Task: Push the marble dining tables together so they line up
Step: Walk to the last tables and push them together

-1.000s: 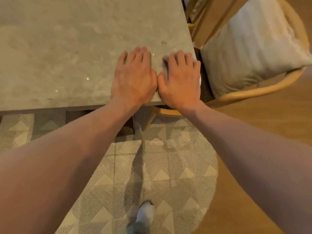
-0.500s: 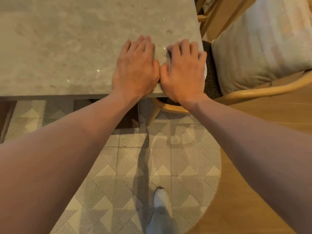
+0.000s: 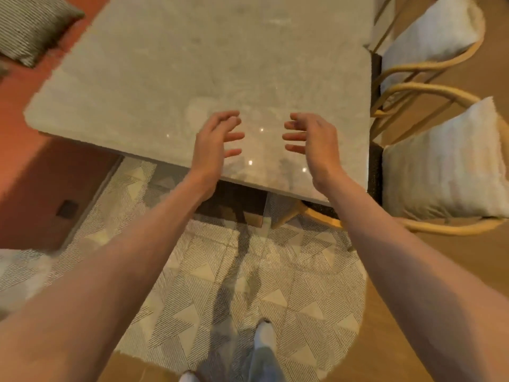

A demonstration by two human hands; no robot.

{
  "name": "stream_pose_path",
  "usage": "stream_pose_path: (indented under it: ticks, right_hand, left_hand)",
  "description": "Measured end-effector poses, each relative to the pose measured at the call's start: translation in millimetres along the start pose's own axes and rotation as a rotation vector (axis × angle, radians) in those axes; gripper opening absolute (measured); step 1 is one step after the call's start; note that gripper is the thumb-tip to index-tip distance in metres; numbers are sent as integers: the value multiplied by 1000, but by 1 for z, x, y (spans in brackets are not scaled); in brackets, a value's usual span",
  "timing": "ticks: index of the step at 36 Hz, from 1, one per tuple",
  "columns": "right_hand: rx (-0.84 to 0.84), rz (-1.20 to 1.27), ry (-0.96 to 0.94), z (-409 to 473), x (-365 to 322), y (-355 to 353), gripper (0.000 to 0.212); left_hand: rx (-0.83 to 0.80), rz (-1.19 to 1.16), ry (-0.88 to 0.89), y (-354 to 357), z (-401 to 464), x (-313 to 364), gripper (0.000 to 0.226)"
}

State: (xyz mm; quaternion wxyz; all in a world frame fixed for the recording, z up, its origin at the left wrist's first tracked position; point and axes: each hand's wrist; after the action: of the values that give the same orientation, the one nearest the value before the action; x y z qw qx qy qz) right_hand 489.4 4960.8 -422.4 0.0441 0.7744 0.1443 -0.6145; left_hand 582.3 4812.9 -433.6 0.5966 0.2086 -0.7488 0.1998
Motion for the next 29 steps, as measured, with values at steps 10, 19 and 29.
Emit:
stream_pose_path:
  ticks: [10,19,29]
  right_hand:
    - [-116,146,-173,-88,-128,178,26]
    - [-18,206,-253,-112,-185,315,31]
    - [69,260,-272,-85,-217,414,30]
  left_hand:
    - [229,-276,223,-234,-28,101,26]
    - [201,-249,290,-396,-4,151,21]
    - [129,-210,317,-464,66,196,21]
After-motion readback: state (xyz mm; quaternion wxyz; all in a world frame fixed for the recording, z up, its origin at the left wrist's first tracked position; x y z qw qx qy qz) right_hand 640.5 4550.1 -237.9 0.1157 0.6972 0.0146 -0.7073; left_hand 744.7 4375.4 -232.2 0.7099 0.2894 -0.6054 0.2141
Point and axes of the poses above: each hand's wrist, its own z-axis towards the middle knuckle, its own y-axis out of the palm, x = y × z, and after that the axes turned 4 degrees about z, right-handed
